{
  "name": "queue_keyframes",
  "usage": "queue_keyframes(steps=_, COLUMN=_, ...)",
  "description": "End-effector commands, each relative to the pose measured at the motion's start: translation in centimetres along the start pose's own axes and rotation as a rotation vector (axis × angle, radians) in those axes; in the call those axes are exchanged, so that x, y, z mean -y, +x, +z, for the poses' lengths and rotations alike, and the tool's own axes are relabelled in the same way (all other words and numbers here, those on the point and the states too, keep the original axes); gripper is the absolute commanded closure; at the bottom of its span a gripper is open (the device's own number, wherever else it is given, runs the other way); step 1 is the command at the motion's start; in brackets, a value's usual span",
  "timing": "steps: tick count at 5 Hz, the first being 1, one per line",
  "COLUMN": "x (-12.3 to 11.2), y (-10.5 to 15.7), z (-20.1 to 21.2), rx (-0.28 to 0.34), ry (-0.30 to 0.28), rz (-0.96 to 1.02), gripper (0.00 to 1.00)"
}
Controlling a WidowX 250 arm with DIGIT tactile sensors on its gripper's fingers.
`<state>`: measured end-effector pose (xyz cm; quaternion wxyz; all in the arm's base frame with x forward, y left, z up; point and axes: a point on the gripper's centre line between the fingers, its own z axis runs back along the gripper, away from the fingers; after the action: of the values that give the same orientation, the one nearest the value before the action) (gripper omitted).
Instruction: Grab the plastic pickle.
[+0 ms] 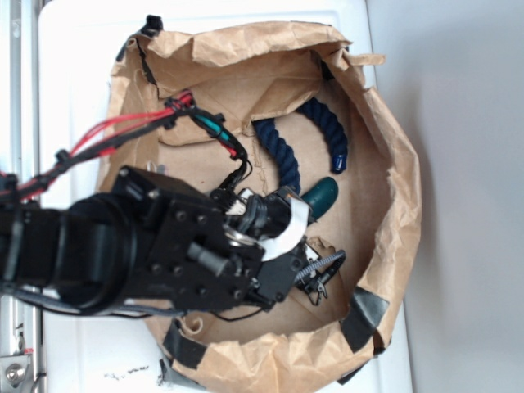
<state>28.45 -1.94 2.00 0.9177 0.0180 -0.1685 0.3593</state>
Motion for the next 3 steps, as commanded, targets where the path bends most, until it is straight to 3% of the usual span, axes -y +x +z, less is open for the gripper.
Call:
queue_keyframes(steps=1, x=-1.4, y=2.0, z=8.7, rx=-0.064, ry=-0.015, rz=-0.037, gripper=1.0)
queue_keyframes(steps=3, x=-2.5, y=3.3, z=11.1, rx=-0.086, ry=-0.062, rz=-0.081, gripper=1.0)
